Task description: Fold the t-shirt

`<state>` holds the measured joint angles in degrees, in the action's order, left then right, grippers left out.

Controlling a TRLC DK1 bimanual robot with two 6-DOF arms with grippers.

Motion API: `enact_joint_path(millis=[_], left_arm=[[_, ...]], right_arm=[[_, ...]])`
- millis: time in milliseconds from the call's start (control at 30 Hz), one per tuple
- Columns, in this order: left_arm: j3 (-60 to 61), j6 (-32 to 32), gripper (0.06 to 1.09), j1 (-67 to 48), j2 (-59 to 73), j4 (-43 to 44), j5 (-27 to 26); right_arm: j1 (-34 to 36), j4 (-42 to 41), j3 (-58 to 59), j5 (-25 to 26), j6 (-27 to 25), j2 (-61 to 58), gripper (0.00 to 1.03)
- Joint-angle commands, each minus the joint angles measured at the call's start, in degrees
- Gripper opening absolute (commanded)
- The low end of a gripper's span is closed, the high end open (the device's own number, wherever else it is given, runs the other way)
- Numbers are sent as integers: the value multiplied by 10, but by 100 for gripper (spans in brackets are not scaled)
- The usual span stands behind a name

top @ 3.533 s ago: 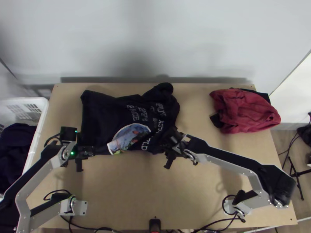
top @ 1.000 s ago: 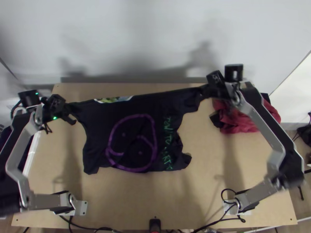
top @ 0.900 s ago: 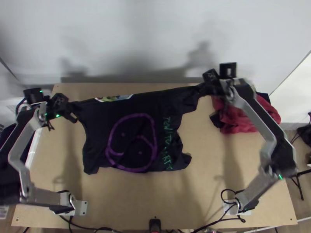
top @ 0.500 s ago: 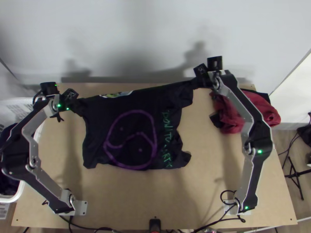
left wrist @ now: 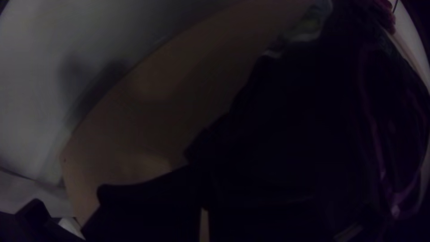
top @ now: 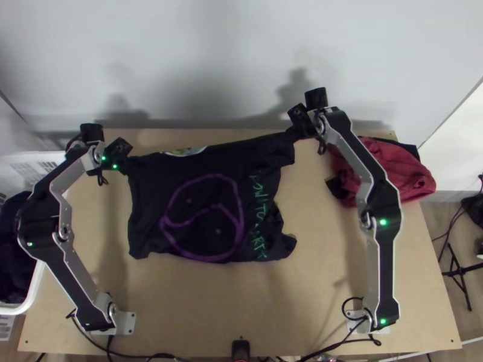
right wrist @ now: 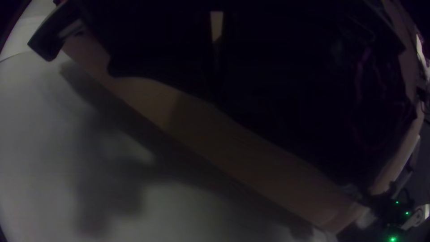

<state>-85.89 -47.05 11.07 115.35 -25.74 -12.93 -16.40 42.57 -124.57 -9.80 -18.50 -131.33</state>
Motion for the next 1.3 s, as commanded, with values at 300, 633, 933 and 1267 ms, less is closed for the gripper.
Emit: enact_joint_path(millis=[300,633,933,1267], left_arm=[[121,-53,10,23,-142,-121,-31],[184,-76,10,15,-181,-144,-32],[194,-88,10,4,-167,-150,-31],[195,-82,21,-6,-158,-161,-24]], right_arm=[[-52,23,289,-10,7,223,3],[-39,10,365,-13,12,254,3],[-45,9,420,-13,2,264,3],[-49,-11,457,-13,5,259,16]])
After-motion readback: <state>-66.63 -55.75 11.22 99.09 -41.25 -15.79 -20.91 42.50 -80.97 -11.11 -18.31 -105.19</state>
